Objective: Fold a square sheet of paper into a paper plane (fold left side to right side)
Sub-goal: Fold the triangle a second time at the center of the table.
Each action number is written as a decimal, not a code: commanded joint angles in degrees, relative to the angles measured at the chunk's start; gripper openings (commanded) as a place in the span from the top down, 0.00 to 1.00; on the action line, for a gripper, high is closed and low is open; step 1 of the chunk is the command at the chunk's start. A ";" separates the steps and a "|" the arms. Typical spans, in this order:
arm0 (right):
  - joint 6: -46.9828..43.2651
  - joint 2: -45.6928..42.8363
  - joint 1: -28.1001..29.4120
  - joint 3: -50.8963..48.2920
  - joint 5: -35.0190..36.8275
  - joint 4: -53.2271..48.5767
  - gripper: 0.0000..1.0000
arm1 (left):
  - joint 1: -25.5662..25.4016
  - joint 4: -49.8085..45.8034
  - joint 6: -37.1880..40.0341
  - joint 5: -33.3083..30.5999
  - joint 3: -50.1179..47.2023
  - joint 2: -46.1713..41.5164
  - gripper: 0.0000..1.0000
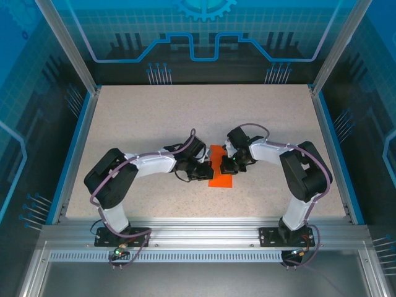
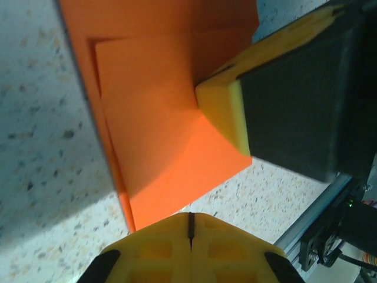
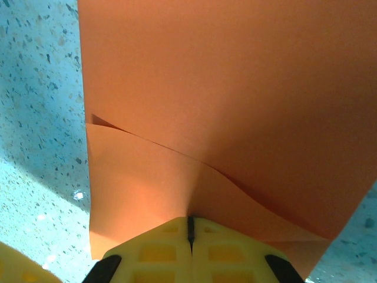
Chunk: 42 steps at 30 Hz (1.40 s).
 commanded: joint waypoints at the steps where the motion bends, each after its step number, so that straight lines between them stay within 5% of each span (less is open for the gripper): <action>1: -0.70 0.57 -0.35 -0.78 2.23 -2.63 1.00 | 0.29 -1.00 2.00 0.09 1.91 2.91 1.00; 16: -0.46 -9.14 1.18 -2.74 -0.81 -0.90 1.00 | -0.42 -1.78 0.48 -2.44 -1.48 5.80 1.00; 42: 1.59 2.29 4.22 -0.55 -0.96 0.37 1.00 | -1.16 -3.14 0.56 -3.76 -0.47 6.51 1.00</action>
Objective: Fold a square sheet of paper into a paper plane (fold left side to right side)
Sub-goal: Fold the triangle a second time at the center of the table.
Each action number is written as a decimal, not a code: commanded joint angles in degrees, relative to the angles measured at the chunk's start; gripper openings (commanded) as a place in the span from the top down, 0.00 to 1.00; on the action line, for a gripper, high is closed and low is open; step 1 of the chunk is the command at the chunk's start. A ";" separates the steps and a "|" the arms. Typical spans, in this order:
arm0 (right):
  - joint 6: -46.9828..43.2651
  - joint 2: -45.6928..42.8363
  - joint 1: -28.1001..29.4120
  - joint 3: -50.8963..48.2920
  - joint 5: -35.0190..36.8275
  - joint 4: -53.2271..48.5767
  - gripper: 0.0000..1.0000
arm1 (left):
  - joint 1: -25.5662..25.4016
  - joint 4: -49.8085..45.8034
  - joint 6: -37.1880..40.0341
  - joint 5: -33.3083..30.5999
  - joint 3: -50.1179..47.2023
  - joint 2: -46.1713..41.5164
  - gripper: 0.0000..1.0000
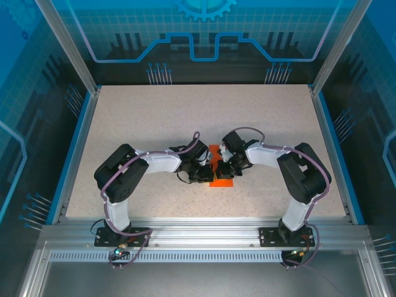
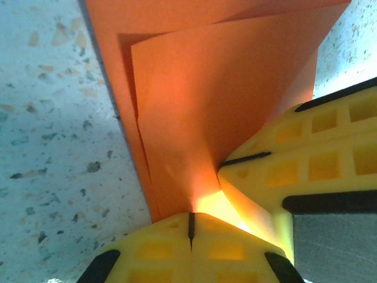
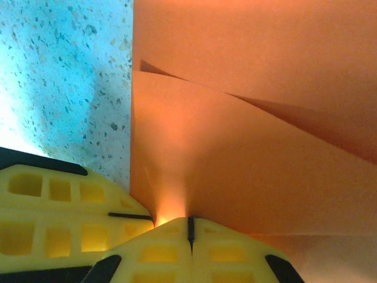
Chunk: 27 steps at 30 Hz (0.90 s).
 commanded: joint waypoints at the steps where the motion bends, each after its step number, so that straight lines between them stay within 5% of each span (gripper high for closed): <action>1: -0.02 2.68 0.24 0.99 2.28 -1.70 1.00 | -0.84 -4.15 0.05 -3.14 -0.87 1.39 1.00; 27: -8.49 5.57 -10.31 5.21 2.84 -8.57 1.00 | -0.77 -5.78 0.43 -4.24 -0.74 1.81 1.00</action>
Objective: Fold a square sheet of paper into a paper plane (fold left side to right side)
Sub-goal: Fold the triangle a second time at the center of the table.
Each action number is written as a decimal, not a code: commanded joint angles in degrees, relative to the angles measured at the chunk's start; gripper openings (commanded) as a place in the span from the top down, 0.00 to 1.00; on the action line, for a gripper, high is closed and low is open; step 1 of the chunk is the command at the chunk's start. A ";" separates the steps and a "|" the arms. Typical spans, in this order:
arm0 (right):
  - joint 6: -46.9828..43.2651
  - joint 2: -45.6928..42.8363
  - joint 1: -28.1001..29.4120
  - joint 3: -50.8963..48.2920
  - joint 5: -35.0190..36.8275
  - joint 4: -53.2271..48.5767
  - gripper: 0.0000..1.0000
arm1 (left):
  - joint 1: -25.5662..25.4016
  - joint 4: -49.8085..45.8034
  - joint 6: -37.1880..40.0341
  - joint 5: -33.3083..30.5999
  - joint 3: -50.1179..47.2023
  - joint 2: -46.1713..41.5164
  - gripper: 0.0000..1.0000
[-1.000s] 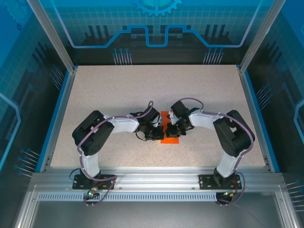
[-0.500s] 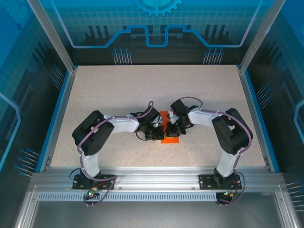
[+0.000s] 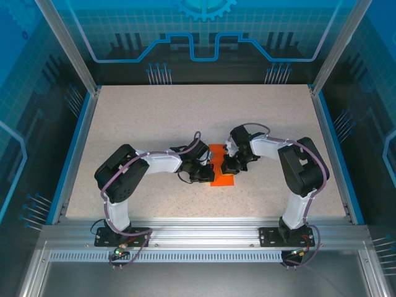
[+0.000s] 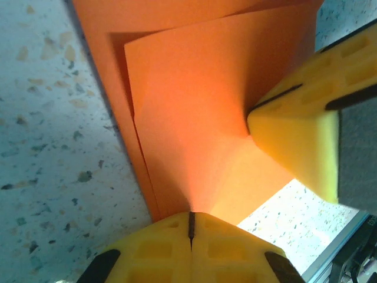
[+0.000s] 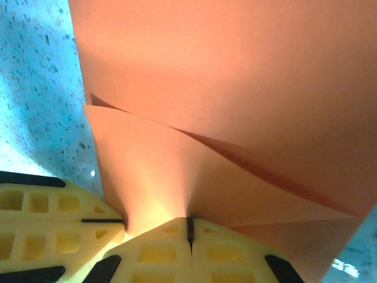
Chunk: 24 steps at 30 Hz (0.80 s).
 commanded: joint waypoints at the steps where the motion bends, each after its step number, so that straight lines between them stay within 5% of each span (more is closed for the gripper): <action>1: -2.24 2.13 -3.49 0.99 6.06 -2.22 1.00 | -0.30 -6.11 0.44 -3.05 -1.06 1.62 1.00; 24: -6.53 6.57 -12.51 7.60 -0.58 -5.72 1.00 | -0.25 -5.75 0.35 -3.16 -1.85 0.48 1.00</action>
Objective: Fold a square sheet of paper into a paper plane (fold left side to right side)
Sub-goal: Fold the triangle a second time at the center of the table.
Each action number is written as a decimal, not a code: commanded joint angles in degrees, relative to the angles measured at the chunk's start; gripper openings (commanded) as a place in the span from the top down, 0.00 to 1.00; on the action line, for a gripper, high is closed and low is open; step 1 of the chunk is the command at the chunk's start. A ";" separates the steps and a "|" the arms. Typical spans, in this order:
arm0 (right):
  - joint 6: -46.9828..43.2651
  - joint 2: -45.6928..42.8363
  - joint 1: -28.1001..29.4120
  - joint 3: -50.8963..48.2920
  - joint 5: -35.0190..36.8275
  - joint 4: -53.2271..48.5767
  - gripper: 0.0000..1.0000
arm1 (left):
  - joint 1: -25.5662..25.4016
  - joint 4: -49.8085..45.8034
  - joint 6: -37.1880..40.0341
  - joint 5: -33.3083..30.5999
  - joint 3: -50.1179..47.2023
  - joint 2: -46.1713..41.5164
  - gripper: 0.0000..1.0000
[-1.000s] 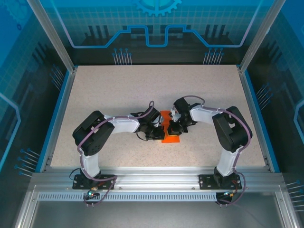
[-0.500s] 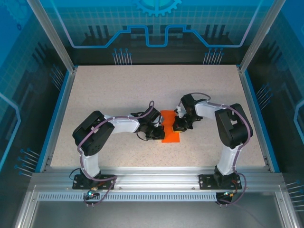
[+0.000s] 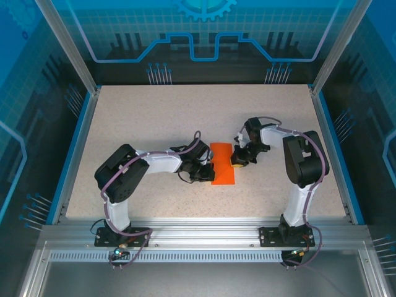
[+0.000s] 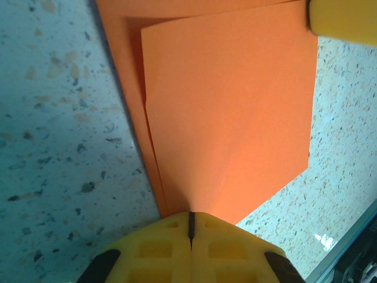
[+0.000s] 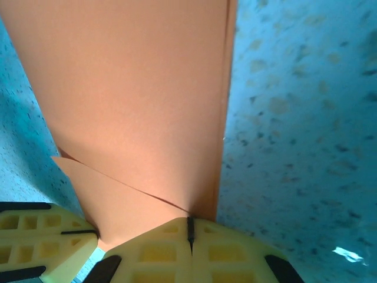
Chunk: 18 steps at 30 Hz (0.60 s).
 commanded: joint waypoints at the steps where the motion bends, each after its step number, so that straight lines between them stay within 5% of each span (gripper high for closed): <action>1: -1.24 1.42 -2.67 1.04 1.90 0.34 1.00 | -0.32 -6.38 0.35 -2.18 -1.89 0.34 1.00; 6: -1.37 -1.60 -3.36 0.63 -0.25 1.00 1.00 | -0.24 -4.96 0.63 -1.09 -1.87 -1.84 1.00; 11: 0.07 -8.84 -3.38 -2.83 -1.41 4.14 1.00 | 1.22 -4.81 2.54 -0.46 -0.93 -7.22 0.80; 18: 4.97 -19.10 -3.27 -13.94 -3.10 13.56 0.81 | 5.65 -4.53 4.62 -0.04 -1.13 -10.41 0.62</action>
